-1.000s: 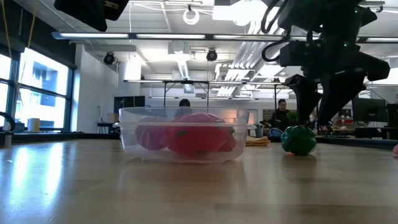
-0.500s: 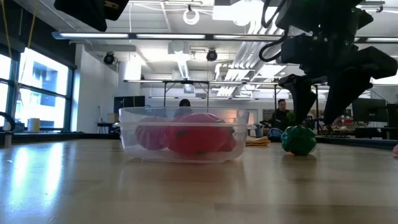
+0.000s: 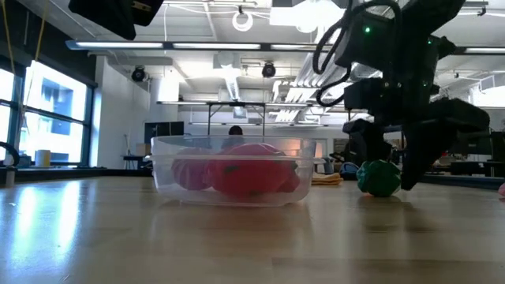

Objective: Pick and placing Produce into tupperware
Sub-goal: Put the green bell pepper into the transparent bin

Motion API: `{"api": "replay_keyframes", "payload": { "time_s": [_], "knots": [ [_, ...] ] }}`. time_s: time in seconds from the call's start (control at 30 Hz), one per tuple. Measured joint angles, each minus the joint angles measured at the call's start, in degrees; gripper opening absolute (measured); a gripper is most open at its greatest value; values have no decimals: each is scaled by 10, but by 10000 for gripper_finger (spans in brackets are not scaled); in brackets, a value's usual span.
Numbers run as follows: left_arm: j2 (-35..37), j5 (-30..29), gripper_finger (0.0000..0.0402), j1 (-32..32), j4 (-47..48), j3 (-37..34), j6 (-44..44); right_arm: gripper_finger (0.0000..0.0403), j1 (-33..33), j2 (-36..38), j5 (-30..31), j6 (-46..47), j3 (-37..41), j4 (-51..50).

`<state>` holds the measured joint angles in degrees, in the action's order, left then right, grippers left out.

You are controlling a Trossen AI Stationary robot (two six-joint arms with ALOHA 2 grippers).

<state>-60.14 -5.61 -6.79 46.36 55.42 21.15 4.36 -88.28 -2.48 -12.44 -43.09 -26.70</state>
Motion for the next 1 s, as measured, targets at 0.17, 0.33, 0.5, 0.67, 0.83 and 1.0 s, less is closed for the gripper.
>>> {"api": "replay_keyframes", "payload": {
  "time_s": [0.17,0.33,0.5,0.67,0.83,1.0],
  "knots": [
    [0,0,3,0,0,0,0,284,0,-29,-16,-1,-1,17],
    [0,0,3,0,0,0,0,284,0,-33,-15,-8,-1,22],
    [0,0,3,0,0,0,0,284,-2,-32,-14,-18,-1,30],
    [0,0,3,0,0,0,0,284,-2,-34,-10,-17,-2,59],
    [0,0,3,0,0,0,0,284,-3,-34,-7,-15,-3,69],
    [0,0,3,0,0,0,0,284,-2,-34,-8,-15,-3,66]
  ]
}}
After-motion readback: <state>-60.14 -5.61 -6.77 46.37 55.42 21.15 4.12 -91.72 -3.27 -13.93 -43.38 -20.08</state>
